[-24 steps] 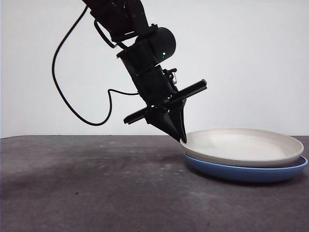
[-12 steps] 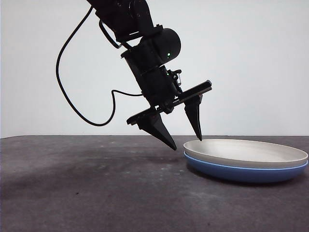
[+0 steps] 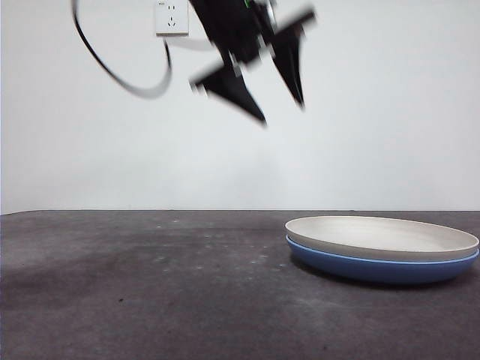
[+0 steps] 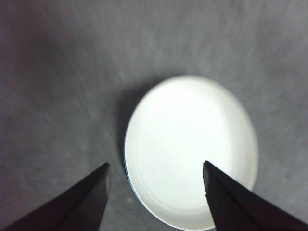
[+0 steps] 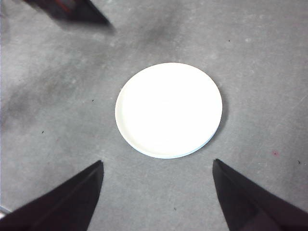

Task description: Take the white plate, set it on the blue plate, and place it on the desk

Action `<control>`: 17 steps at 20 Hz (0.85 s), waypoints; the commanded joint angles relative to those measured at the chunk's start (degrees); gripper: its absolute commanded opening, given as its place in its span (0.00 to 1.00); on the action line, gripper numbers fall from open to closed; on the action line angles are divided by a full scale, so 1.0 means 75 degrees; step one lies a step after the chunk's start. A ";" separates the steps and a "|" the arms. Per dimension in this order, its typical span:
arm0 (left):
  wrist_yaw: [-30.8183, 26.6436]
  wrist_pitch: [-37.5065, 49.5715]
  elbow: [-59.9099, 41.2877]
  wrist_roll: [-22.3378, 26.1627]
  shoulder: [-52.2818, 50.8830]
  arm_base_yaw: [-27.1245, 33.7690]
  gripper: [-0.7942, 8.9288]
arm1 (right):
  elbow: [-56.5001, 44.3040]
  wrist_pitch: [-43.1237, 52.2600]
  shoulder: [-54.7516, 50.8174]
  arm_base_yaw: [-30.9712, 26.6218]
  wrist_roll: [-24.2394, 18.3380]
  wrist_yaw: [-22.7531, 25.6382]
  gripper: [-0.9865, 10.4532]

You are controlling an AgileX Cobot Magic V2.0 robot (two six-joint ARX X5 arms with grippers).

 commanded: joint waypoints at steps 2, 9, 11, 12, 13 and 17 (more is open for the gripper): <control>-0.0047 -0.0061 0.0213 0.0356 -0.0965 0.0297 0.40 | 0.0160 0.0041 0.0052 0.0023 0.0067 0.0029 0.40; -0.0044 -0.0493 -0.0895 0.0764 -0.2903 0.0851 0.40 | 0.0154 0.0044 0.0058 0.0023 0.0055 0.0026 0.40; -0.0044 -0.0085 -0.2104 0.0758 -0.3724 0.0886 0.40 | 0.0154 0.0041 0.0058 0.0023 0.0052 0.0029 0.40; -0.0038 0.0105 -0.2783 0.0752 -0.4179 0.0886 0.40 | 0.0154 0.0041 0.0058 0.0023 0.0055 0.0026 0.40; 0.0044 0.0216 -0.3293 0.0758 -0.4537 0.0886 0.40 | 0.0154 0.0041 0.0058 0.0023 0.0055 0.0026 0.40; 0.1527 0.0227 -0.4963 0.1032 -0.5811 0.0877 0.40 | 0.0154 0.0035 0.0099 0.0023 0.0076 0.0017 0.40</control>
